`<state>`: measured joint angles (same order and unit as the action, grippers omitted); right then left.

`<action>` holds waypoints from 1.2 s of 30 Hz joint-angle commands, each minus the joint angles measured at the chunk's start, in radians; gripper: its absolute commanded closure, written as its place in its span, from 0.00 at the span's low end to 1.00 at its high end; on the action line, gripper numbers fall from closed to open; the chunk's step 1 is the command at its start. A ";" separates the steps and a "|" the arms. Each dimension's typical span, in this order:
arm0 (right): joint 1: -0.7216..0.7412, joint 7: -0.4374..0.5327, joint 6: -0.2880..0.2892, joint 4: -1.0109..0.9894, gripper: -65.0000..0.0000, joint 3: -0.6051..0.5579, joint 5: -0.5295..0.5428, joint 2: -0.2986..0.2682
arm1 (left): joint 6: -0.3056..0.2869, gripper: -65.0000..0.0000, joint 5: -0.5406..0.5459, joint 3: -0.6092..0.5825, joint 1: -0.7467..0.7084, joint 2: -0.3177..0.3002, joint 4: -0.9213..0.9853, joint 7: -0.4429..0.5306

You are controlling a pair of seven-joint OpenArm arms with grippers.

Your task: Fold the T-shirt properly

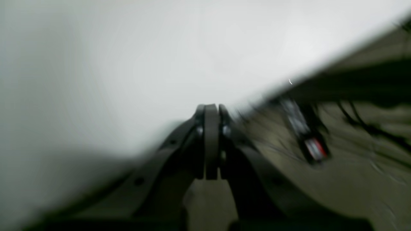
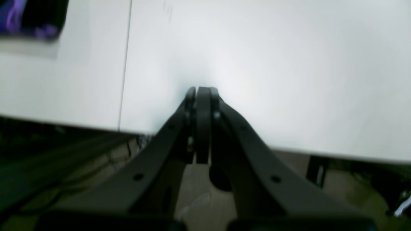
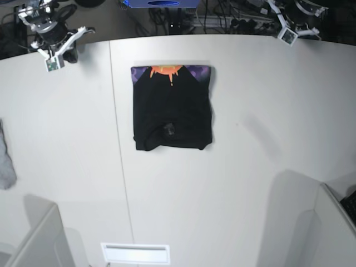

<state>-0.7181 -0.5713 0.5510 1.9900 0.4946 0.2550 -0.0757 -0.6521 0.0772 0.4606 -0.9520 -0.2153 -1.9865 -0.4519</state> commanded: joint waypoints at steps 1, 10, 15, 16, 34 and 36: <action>-0.024 -0.026 0.002 0.012 1.00 0.006 0.005 -0.005 | 0.001 1.00 0.009 -0.003 -0.043 0.007 -0.015 0.021; -0.146 -0.227 0.002 -0.028 1.00 -0.047 0.002 0.015 | 0.001 1.00 0.008 -0.073 -0.161 0.038 0.082 0.014; -0.140 -0.224 0.002 -0.223 1.00 -0.126 -0.026 -0.014 | 0.001 1.00 -0.001 -0.193 -0.103 -0.014 0.310 0.020; -0.120 -0.223 0.002 -0.277 1.00 -0.153 -0.052 -0.026 | 0.005 1.00 -0.001 -0.217 -0.078 -0.022 0.370 0.021; 0.369 0.523 0.001 -1.655 1.00 -0.492 -0.320 -0.057 | 0.188 1.00 -0.001 -0.598 0.592 0.050 1.642 0.555; 0.407 0.612 0.001 -1.727 1.00 -0.532 -0.322 -0.057 | 0.225 1.00 -0.001 -0.652 0.644 0.069 1.766 0.683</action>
<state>-0.2974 0.0525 0.5400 0.2592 -0.0406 -0.0612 -0.1257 -0.4236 0.0780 -0.1944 -0.2935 -0.1291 -0.2142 0.2378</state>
